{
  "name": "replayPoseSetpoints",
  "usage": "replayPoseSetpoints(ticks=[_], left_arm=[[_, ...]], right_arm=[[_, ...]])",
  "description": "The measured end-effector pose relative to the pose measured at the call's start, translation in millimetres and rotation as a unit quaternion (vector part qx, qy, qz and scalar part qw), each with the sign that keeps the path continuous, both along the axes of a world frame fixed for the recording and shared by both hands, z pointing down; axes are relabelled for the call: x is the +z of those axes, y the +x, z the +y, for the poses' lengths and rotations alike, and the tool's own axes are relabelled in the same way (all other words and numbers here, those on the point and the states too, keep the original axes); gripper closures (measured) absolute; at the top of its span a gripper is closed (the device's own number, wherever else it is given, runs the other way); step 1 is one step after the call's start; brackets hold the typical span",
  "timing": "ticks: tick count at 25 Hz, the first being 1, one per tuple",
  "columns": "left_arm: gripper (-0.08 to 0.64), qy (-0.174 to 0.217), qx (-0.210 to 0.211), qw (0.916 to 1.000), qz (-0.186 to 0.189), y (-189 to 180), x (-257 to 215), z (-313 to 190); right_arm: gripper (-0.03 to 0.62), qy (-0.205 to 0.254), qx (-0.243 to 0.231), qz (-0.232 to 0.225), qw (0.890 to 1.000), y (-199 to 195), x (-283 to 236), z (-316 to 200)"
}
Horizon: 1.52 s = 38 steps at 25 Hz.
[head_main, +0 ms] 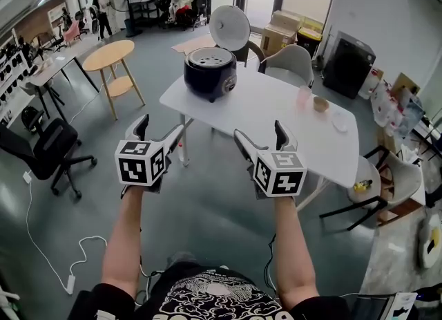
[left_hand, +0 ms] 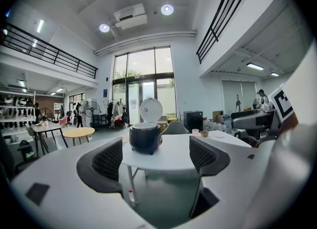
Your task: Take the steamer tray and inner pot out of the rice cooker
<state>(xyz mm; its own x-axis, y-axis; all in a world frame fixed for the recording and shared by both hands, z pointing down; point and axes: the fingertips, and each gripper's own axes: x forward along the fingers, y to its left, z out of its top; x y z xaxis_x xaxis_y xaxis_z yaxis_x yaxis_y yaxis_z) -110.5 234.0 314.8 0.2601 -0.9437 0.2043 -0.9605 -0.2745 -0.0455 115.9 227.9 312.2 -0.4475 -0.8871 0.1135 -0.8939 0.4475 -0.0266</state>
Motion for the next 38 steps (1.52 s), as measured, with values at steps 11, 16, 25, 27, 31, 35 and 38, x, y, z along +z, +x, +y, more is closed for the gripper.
replayPoseSetpoints(ticks=[11,16,25,27,31,35,38], left_arm=[[0.152,0.018,0.000,0.9998,-0.009,-12,0,-83],[0.152,0.011,0.015,0.9998,-0.003,-37,9,-166],[0.152,-0.005,0.051,0.9987,-0.002,-110,1,-363],[0.152,-0.005,0.061,0.9981,0.000,-125,-2,-396],[0.152,-0.005,0.075,0.9971,0.003,-150,-1,-449],[0.152,-0.006,0.088,0.9961,0.010,-161,5,-485],[0.152,-0.009,0.099,0.9950,0.013,-165,8,-500]], right_arm=[[0.118,0.001,-0.012,0.002,1.000,-13,11,-77],[0.120,-0.005,-0.001,0.011,1.000,-39,17,-157],[0.127,-0.016,0.023,0.026,0.999,-120,1,-342],[0.127,-0.016,0.028,0.034,0.999,-139,-4,-373],[0.134,-0.016,0.041,0.034,0.998,-167,-7,-422],[0.135,-0.020,0.051,0.039,0.998,-181,-2,-452],[0.137,-0.029,0.051,0.044,0.997,-190,3,-464]])
